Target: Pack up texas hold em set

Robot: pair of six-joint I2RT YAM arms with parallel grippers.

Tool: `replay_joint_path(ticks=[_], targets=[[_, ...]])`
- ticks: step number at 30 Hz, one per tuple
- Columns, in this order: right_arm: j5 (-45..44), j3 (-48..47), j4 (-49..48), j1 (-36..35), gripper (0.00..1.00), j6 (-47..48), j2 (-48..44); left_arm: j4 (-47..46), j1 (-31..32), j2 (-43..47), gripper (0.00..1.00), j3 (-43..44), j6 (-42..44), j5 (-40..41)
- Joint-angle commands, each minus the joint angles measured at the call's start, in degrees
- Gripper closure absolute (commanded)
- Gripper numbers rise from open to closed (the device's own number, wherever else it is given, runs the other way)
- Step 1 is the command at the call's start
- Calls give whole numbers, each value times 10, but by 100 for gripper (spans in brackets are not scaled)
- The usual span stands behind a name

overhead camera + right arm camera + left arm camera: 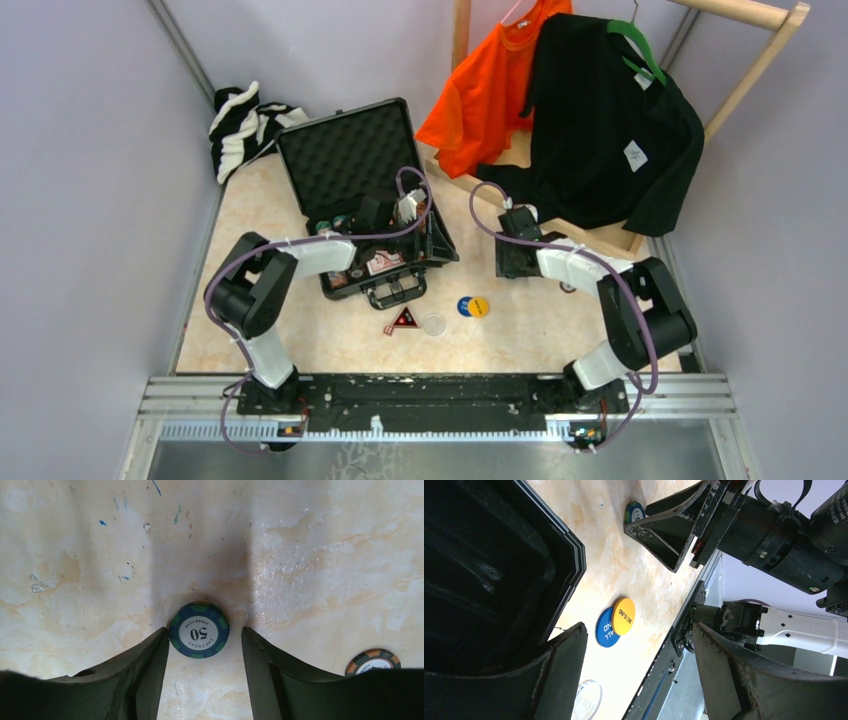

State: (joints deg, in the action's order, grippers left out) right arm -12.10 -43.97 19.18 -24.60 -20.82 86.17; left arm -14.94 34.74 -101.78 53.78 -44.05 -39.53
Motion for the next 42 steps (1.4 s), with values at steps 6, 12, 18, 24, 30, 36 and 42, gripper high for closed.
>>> replay_joint_path(ticks=[6, 12, 18, 24, 30, 36, 42], targets=[[7, -17, -2, 3, 49, -7, 17, -10, 3, 5, 18, 13, 0, -16], [8, -17, 0, 3, 56, -6, 19, -12, 3, 4, 18, 12, -1, -18], [9, -13, 2, 3, 60, -6, 11, -16, 3, 1, 18, 12, -4, -21], [12, -18, 9, 1, 60, -1, -14, -19, 3, -3, 18, 12, -7, -22], [7, -37, 33, -16, 60, 2, -43, -23, 3, -6, 18, 12, -9, -22], [-7, -57, 62, -55, 60, -2, -70, -27, 3, -13, 18, 19, -16, -36], [-10, -78, 81, -95, 60, -15, -95, -45, 3, -27, 21, 28, -37, -76]])
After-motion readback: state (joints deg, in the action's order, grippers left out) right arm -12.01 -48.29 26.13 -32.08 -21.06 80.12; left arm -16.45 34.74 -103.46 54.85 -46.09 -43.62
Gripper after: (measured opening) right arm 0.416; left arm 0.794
